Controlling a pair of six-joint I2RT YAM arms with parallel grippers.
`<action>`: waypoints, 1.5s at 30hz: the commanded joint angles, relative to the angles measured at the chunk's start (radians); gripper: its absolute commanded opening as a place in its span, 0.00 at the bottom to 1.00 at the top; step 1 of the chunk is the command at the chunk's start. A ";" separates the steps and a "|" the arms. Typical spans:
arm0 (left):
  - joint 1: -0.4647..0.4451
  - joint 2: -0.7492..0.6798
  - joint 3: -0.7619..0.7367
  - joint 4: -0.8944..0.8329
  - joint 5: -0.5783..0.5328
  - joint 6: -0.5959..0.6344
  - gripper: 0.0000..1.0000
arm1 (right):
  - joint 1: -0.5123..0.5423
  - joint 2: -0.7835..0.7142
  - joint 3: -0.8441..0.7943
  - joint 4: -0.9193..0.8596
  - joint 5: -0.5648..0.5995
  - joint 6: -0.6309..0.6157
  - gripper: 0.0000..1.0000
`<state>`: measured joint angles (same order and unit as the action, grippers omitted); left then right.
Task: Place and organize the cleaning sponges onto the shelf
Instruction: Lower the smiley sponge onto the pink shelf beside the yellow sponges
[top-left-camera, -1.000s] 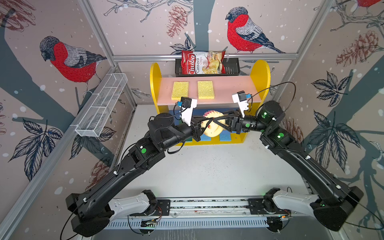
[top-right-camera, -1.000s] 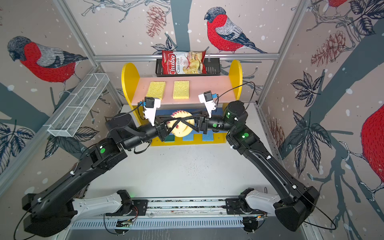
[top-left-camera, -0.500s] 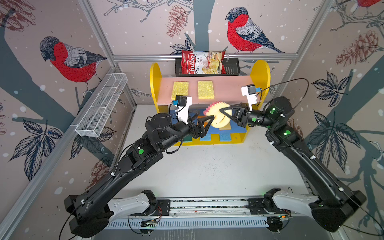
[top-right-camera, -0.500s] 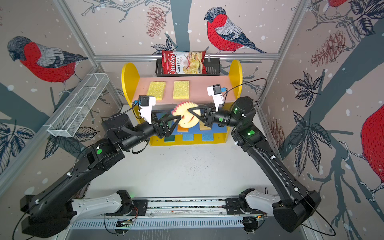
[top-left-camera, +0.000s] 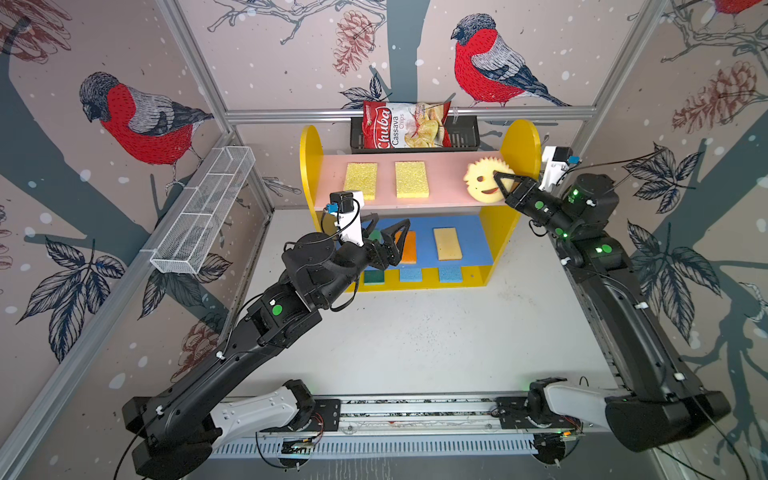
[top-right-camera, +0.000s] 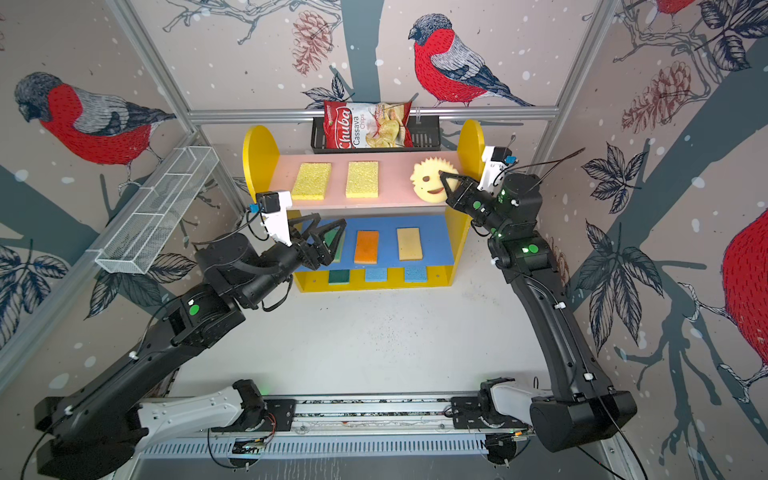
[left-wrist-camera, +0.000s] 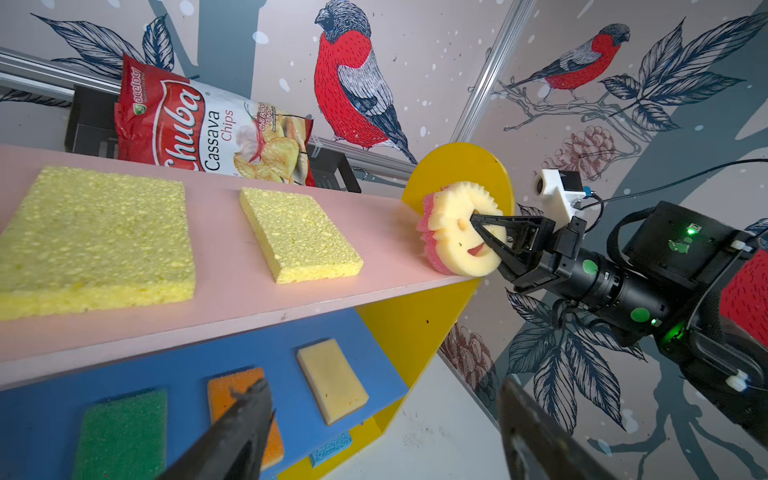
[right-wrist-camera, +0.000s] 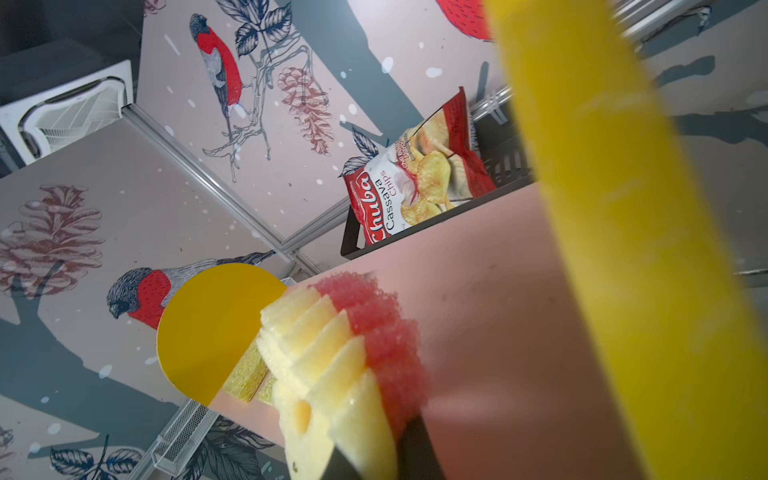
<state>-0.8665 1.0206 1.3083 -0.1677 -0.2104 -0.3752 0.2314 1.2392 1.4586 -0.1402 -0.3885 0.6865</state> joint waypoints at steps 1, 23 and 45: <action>0.000 -0.008 -0.008 0.051 -0.019 0.022 0.84 | -0.018 0.005 0.003 0.042 0.027 0.068 0.01; 0.000 0.165 0.077 0.183 0.037 0.138 0.84 | 0.042 0.059 0.117 -0.024 0.191 0.087 0.02; 0.000 -0.052 -0.016 0.295 -0.236 0.236 0.84 | 0.221 0.181 0.187 -0.135 0.343 0.073 0.33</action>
<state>-0.8665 0.9810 1.2968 0.0601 -0.4343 -0.1661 0.4480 1.4155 1.6421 -0.2474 -0.0849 0.7601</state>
